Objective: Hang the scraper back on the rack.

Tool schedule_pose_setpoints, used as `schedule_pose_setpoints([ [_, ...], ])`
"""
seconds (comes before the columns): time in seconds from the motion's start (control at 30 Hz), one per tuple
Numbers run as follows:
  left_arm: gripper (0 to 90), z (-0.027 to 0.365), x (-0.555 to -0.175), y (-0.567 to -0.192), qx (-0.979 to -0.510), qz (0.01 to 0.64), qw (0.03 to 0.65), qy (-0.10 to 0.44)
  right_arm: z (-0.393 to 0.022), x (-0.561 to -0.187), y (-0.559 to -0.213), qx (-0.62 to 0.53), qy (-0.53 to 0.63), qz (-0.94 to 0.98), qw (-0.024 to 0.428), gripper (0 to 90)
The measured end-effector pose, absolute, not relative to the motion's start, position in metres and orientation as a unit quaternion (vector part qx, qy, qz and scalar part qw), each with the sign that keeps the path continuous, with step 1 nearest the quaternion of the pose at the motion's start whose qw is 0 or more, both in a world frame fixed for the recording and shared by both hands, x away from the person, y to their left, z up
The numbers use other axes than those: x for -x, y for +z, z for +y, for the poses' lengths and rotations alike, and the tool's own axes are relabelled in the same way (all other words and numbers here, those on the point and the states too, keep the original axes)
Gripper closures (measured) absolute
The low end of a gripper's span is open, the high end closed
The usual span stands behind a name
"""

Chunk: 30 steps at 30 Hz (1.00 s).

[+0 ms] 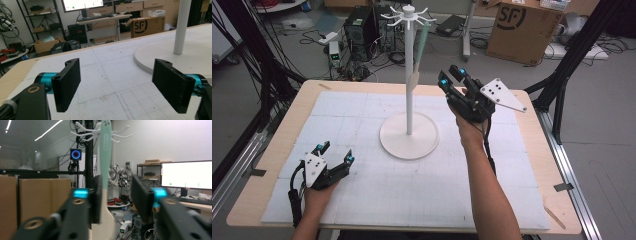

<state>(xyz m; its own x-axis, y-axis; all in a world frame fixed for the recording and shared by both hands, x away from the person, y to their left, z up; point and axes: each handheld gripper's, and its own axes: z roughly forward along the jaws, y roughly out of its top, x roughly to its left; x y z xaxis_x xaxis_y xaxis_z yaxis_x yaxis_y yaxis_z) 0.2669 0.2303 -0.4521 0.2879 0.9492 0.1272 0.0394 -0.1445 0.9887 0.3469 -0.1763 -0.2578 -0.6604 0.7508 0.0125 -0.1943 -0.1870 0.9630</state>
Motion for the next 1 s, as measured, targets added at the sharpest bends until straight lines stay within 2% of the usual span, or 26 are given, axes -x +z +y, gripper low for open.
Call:
schedule_pose_setpoints([
  [0.13, 23.5, 0.230, -0.267, -0.452, -0.615, 0.402, 0.516, 0.440, -0.178, -0.347, -0.258, -0.257, 0.729, 0.547, 0.323, 40.4],
  [0.27, 23.5, 0.230, -0.267, -0.452, -0.615, 0.401, 0.517, 0.440, -0.180, -0.344, -0.260, -0.257, 0.722, 0.550, 0.331, 32.5],
  [0.47, 23.4, 0.230, -0.267, -0.452, -0.616, 0.400, 0.515, 0.442, -0.194, -0.332, -0.274, -0.262, 0.710, 0.555, 0.346, 32.4],
  [1.0, 23.5, 0.230, -0.267, -0.452, -0.614, 0.402, 0.516, 0.441, -0.260, -0.286, -0.337, -0.333, 0.685, 0.534, 0.368, 30.3],
])
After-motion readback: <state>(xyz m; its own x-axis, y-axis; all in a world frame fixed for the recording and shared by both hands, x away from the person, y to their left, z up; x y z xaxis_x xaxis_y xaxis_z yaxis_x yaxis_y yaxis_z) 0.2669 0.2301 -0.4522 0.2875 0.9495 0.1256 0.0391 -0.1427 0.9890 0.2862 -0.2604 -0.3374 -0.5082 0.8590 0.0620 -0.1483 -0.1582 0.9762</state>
